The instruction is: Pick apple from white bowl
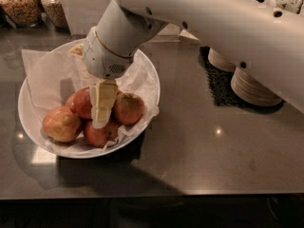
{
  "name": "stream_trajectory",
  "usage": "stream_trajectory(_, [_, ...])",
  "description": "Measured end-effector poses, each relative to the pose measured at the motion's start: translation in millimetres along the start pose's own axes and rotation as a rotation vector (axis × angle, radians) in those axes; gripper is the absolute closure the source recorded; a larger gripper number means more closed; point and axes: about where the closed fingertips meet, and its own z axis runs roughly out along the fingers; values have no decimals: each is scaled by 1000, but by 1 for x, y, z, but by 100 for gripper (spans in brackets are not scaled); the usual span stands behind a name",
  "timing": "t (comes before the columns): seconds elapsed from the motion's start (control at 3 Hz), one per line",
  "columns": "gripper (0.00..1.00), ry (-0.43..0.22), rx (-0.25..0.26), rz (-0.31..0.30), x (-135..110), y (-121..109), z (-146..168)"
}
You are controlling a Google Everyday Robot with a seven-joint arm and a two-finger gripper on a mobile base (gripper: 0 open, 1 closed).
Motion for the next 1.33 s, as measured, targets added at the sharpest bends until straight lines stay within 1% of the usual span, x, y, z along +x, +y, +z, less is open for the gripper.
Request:
stream_trajectory(0.33, [13, 0, 0, 0, 0, 0, 0])
stream_trajectory(1.0, [60, 0, 0, 0, 0, 0, 0])
stream_trajectory(1.33, [83, -4, 30, 12, -1, -1, -6])
